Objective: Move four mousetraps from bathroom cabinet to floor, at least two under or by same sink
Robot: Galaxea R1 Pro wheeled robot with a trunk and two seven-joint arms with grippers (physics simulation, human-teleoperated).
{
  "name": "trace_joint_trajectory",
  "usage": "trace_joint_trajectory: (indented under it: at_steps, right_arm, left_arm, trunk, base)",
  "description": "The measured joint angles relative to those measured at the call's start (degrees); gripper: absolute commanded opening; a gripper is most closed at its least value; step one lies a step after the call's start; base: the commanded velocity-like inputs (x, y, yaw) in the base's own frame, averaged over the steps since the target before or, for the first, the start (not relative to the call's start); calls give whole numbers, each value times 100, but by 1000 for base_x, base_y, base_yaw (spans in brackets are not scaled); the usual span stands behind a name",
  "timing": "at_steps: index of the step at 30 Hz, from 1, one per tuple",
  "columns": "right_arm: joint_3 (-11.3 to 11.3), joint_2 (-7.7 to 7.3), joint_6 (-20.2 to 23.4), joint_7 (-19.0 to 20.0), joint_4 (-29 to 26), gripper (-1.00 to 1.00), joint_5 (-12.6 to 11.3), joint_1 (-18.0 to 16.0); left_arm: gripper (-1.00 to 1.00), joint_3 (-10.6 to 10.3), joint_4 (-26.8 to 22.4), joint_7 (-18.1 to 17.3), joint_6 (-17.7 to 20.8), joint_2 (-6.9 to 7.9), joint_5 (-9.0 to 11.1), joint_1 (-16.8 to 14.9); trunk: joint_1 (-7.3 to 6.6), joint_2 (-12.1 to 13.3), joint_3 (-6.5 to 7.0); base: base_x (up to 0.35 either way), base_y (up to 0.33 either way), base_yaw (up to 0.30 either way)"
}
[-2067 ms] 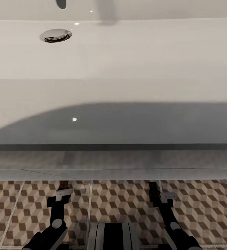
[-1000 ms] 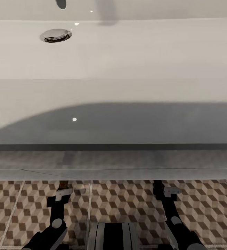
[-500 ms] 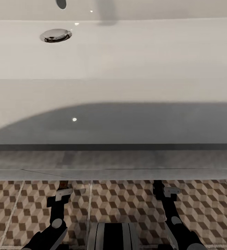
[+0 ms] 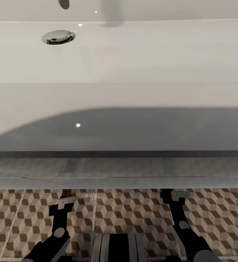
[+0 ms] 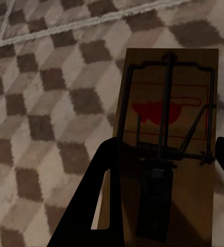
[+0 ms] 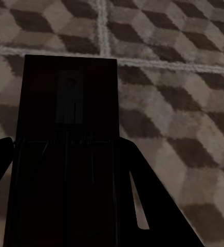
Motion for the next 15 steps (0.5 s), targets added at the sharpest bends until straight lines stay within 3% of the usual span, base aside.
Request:
trace_joint_trajectory:
  at_steps: [10,15]
  right_arm:
    - [0,0,1,31,4,-100,-9,-6]
    - [0,0,1,43,7,-100,-11,-6]
  left_arm:
    - [-100,98,-35,-59,-3,4,18,-38]
    - [-100,144,-90,-425,5,9,9,-83]
  trunk:
    - [0,0,0]
    - [0,0,0]
  base:
    - [0,0,0]
    - [0,0,0]
